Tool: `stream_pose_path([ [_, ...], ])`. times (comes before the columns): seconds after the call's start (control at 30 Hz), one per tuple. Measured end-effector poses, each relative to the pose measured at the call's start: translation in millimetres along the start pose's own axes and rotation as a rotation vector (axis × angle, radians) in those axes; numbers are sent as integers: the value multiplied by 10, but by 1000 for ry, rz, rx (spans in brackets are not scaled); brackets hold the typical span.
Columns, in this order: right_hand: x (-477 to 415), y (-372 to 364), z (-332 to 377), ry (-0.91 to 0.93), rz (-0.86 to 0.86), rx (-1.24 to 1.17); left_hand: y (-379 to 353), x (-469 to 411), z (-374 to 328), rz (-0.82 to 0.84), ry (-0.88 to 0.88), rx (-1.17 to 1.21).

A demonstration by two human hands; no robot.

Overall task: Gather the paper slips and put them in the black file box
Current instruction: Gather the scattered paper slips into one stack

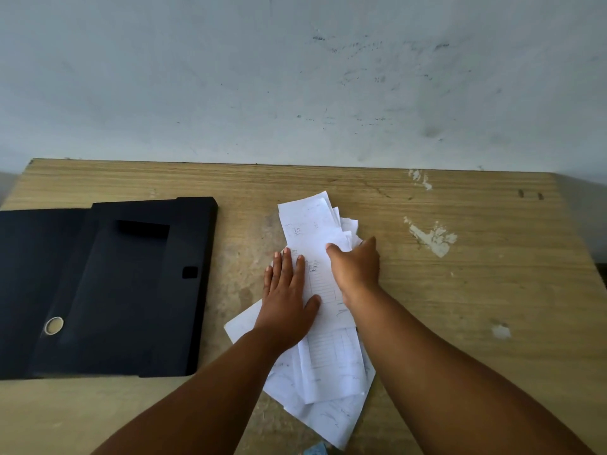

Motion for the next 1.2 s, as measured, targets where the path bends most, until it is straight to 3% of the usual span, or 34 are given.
stream_pose_path([
  [0.17, -8, -118, -61, -31, 106, -46, 3, -8, -8, -14, 15, 15],
  [0.3, -16, -130, -10, 30, 81, 37, 1, -14, -12, -16, 10, 0],
  [0.43, -6, -96, 54, 33, 66, -29, -6, -29, 4, -13, 19, -1],
  [0.6, -87, -154, 66, 42, 180, -80, 39, -53, 1, -48, -16, 76],
  [0.7, -136, 30, 217, 116, 112, -79, 82, -23, 38, -73, -46, 173],
  [0.8, -181, 259, 430, 165, 82, -95, 65, 2, 42, -48, -83, 108],
  [1.2, -103, 876, 572, 244, 120, -177, 202, 65, 60, -74, 66, 183],
])
Point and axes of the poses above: each hand's wrist, its own x-axis away from the middle knuckle, its own y-axis out of the back of the hand, z = x × y, the point moved 9 cm from there along -x, towards the middle knuckle, and after that the axes turned 8 degrees about z, right-handed, at the moved point
